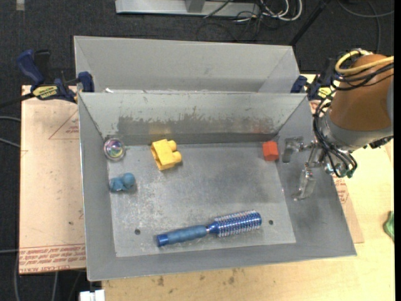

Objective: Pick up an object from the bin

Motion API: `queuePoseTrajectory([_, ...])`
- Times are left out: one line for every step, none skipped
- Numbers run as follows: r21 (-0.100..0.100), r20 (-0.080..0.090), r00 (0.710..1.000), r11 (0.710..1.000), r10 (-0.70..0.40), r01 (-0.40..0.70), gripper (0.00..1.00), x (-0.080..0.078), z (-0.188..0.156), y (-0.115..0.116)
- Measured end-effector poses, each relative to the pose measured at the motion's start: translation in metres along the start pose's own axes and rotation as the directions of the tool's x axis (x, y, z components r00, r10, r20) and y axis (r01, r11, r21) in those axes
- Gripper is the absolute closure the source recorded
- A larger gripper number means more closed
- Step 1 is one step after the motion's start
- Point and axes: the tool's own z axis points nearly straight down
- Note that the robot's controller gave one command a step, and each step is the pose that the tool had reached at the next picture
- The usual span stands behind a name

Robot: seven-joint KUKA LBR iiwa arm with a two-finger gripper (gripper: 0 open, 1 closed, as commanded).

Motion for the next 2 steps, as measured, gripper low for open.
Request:
queuePoseTrajectory([-0.001,0.003,0.993,0.993,-0.120,0.120,0.00,0.040,0.013,0.056])
queuePoseTrajectory([-0.002,0.012,0.998,0.998,-0.065,0.065,0.00,0.081,0.094,0.124])
